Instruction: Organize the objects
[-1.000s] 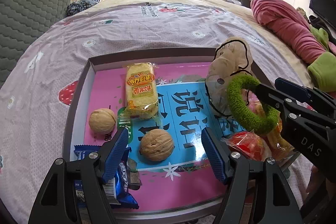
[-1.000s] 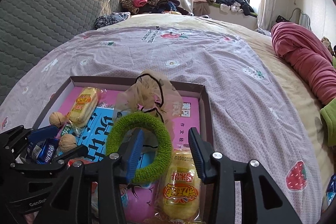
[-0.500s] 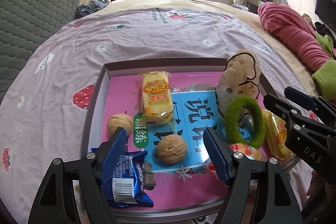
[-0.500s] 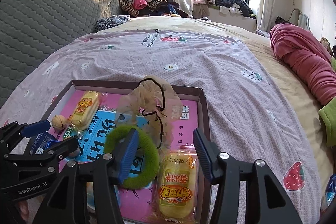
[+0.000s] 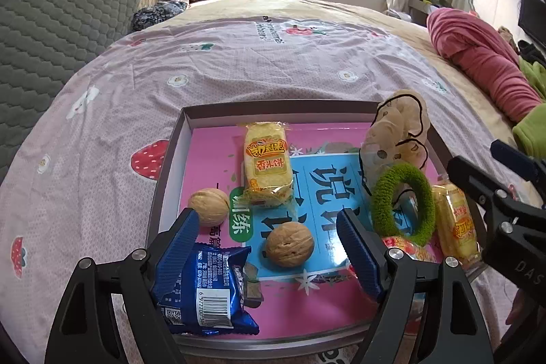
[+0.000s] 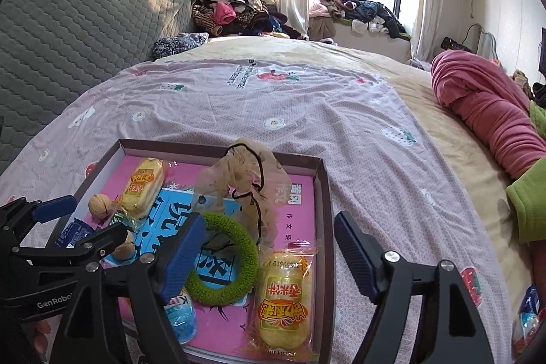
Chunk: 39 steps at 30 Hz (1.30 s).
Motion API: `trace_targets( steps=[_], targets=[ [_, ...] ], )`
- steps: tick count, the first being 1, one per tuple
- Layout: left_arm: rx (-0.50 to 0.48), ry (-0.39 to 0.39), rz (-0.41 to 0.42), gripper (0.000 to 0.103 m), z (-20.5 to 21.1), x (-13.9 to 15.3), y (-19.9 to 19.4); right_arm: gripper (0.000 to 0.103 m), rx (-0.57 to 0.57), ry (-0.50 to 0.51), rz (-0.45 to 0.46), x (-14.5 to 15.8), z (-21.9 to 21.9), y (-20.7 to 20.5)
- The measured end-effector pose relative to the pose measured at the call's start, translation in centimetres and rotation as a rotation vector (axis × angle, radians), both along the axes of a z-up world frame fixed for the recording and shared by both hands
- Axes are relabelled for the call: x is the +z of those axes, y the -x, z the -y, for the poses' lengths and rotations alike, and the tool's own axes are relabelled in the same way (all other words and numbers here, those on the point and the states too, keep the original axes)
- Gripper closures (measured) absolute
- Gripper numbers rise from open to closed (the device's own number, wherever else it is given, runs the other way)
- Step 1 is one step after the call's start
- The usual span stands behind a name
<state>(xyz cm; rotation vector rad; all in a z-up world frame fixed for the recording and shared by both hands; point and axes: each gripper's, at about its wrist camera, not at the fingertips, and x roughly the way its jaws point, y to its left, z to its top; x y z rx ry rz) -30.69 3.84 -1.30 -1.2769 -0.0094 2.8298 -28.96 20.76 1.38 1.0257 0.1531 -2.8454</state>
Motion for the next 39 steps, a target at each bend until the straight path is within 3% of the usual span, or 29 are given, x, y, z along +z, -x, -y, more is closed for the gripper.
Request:
trace_targets(
  steps=[5,26,39],
  targets=[
    [0.004,-0.014,-0.019,0.016,0.3,0.6,-0.3,0.016,-0.014,-0.014,-0.018,0.5,0.1,-0.7],
    [0.015,-0.014,-0.079,0.016,0.4,3.3,-2.4,0.010,-0.024,0.024,-0.058,2.2,-0.2,-4.0],
    [0.068,-0.012,-0.060,0.016,1.7,3.5,-8.8,0.005,-0.026,0.082,-0.054,3.5,-1.0,-8.8]
  ],
)
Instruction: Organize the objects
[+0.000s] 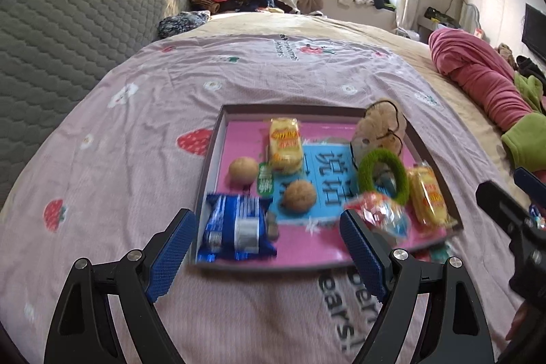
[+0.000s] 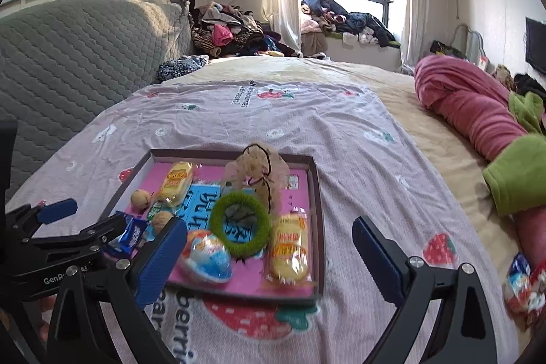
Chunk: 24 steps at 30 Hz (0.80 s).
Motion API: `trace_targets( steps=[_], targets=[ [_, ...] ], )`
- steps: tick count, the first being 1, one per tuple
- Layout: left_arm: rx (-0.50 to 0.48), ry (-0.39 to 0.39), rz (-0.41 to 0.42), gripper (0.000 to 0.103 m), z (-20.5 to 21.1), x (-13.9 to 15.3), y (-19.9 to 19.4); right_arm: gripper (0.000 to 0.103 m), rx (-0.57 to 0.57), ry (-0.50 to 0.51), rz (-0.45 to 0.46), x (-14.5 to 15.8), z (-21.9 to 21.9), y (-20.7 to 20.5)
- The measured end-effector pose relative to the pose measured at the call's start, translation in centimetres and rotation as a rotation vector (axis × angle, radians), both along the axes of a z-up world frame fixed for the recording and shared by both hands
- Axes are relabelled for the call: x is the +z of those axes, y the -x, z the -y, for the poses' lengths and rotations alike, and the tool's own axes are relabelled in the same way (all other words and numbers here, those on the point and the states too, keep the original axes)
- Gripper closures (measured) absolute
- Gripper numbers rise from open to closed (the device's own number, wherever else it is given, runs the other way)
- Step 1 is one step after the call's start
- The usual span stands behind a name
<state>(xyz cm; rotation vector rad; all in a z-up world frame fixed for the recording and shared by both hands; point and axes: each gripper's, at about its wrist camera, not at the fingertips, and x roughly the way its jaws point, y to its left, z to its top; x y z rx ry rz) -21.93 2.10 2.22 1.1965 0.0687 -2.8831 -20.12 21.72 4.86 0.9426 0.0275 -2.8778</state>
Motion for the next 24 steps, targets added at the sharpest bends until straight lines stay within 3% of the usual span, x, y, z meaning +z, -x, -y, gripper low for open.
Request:
trace_targets(
  steps=[5,13,24],
  targets=[
    [0.005,0.005,0.008,0.016,0.0,0.4,-3.1,0.002,-0.007,-0.013,0.001,1.2,-0.4,-2.5],
    [0.036,0.007,-0.032,0.016,1.0,4.4,-6.3,0.001,-0.002,-0.018,-0.026,4.1,-0.6,-5.6],
    [0.047,0.042,-0.042,0.016,1.1,7.6,-10.4,0.001,0.020,-0.003,-0.063,7.3,-0.3,-9.2]
  ],
)
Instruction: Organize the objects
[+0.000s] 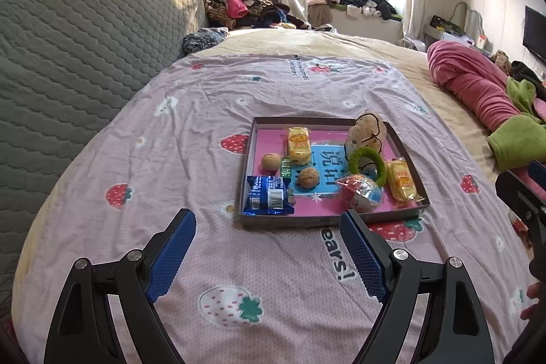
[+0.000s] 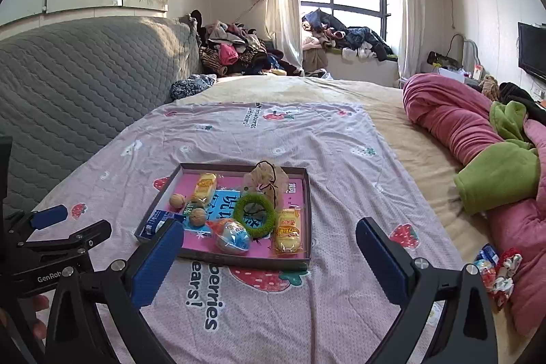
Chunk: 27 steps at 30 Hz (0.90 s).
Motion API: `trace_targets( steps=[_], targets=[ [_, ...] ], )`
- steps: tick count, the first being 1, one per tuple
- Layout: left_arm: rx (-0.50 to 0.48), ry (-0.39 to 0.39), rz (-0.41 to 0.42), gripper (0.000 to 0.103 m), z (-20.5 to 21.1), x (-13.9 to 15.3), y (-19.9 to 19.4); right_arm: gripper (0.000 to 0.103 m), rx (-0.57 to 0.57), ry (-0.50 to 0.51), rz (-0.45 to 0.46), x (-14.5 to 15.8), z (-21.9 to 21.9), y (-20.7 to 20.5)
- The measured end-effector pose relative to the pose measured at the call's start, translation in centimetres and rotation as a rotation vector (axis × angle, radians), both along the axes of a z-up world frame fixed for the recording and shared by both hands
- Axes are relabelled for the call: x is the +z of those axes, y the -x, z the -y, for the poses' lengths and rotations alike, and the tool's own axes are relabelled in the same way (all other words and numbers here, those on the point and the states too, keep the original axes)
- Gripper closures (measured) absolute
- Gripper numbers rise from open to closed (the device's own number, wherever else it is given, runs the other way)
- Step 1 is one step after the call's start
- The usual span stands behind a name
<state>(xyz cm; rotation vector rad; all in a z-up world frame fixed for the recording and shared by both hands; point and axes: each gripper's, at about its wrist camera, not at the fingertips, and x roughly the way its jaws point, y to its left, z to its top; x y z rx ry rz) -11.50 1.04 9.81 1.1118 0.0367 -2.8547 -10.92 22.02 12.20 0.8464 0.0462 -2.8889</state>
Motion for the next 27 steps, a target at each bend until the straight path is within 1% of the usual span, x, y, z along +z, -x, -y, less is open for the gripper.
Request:
trace_targets(
  steps=[5,9,17,23,27],
  targets=[
    [0.001,0.000,-0.005,0.016,0.0,1.0,-1.8,0.001,0.004,-0.013,-0.005,1.0,0.3,-1.9],
    [0.000,-0.001,-0.004,0.016,0.0,1.1,-3.4,0.001,0.009,-0.021,-0.010,1.4,0.6,-3.2],
    [0.003,-0.016,-0.001,0.016,0.2,1.2,-6.1,0.001,0.024,-0.022,0.002,1.0,0.7,-5.3],
    [0.005,-0.023,-0.016,0.016,0.3,1.6,-7.3,0.001,0.027,-0.019,-0.014,1.2,0.6,-6.7],
    [-0.010,-0.021,-0.011,0.016,0.1,1.1,-8.1,0.001,0.030,-0.027,-0.011,1.0,0.6,-7.2]
  ],
)
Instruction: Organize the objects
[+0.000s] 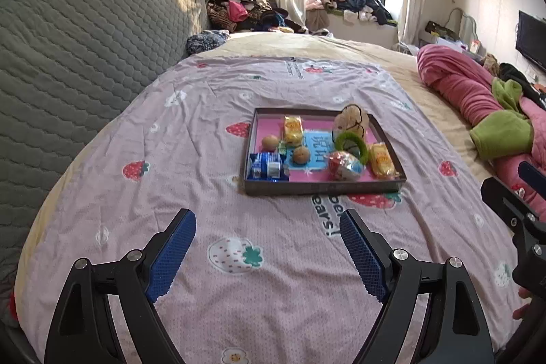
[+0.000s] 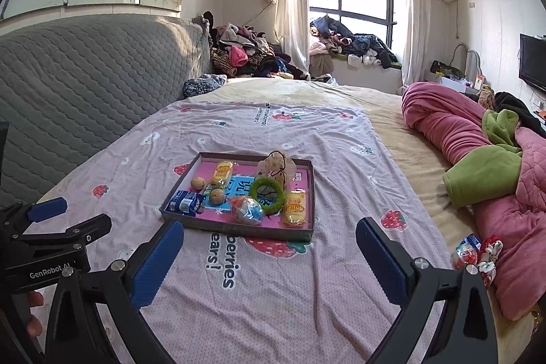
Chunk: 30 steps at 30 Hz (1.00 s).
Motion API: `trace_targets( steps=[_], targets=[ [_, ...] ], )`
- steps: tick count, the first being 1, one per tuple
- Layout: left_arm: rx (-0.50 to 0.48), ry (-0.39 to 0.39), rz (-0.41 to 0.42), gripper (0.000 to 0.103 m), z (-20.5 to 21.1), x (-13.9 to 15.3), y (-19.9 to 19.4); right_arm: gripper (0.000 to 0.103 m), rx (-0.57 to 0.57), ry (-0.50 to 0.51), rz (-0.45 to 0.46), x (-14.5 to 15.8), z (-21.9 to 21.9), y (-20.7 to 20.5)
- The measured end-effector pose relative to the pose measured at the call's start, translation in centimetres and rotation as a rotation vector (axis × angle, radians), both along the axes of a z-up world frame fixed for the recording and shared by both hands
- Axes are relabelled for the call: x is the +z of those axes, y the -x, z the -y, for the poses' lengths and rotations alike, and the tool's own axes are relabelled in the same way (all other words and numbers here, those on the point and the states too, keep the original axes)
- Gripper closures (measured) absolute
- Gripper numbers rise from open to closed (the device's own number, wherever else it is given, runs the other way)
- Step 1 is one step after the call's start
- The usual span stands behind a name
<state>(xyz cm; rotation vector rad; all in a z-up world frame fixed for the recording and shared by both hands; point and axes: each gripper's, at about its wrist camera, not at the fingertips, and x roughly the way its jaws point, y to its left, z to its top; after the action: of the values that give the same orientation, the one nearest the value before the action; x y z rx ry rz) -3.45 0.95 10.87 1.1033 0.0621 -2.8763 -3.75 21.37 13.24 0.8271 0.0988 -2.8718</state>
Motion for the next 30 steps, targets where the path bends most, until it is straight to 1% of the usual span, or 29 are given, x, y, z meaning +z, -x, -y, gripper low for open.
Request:
trace_targets(
  steps=[21,30],
  targets=[
    [-0.011,0.014,0.019,0.016,-0.6,-2.3,-0.6,0.001,-0.007,0.001,0.028,-2.4,-0.5,-0.8],
    [-0.017,0.021,0.046,0.016,-0.7,-4.8,-0.5,0.001,0.005,-0.008,0.040,-4.4,-0.5,-1.1]
  ],
)
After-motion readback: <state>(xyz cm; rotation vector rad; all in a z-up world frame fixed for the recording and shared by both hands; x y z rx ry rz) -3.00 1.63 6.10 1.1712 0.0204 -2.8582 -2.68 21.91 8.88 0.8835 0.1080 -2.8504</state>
